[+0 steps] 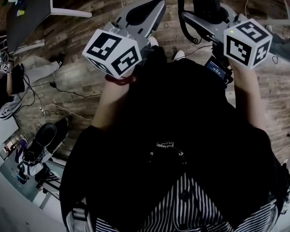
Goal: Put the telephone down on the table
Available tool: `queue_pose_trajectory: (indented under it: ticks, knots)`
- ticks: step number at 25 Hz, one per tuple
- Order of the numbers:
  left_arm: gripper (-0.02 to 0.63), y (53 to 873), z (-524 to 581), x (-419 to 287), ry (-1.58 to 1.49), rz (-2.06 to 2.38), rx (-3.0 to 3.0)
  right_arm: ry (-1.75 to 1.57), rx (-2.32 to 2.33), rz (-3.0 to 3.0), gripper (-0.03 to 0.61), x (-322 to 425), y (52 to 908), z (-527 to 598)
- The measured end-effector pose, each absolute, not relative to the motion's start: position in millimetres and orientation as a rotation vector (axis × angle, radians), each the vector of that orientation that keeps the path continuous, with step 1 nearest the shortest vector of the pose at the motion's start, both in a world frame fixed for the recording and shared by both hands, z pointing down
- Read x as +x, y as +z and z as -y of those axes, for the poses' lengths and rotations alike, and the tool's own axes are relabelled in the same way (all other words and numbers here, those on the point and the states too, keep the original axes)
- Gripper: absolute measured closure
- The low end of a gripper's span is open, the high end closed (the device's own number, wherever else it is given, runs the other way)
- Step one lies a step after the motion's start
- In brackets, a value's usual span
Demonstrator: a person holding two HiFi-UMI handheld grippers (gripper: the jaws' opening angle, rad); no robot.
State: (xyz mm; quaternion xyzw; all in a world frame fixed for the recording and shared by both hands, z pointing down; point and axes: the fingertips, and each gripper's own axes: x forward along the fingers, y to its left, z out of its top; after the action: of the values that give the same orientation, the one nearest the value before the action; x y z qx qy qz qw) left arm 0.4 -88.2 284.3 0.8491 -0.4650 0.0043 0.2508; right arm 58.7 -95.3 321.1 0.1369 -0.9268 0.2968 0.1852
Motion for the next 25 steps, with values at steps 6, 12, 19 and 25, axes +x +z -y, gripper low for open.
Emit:
queue_pose_trajectory:
  ticks: [6,12,19,25]
  knots:
    - [0.604,288,96,1,0.030,1.209,2.365,0.832,0.452,2.594,0.301,58,324,101]
    - [0.604,286,125,12,-0.038,1.057,2.422,0.851,0.589,2.561,0.301,69,320,116]
    - [0.604,283,125,11,-0.029,0.952,2.494,0.828,0.724,2.521,0.301,73,319,118]
    - [0.604,265,102,-13,-0.098,1.146,2.445,0.772,0.547,2.575,0.301,52,296,102]
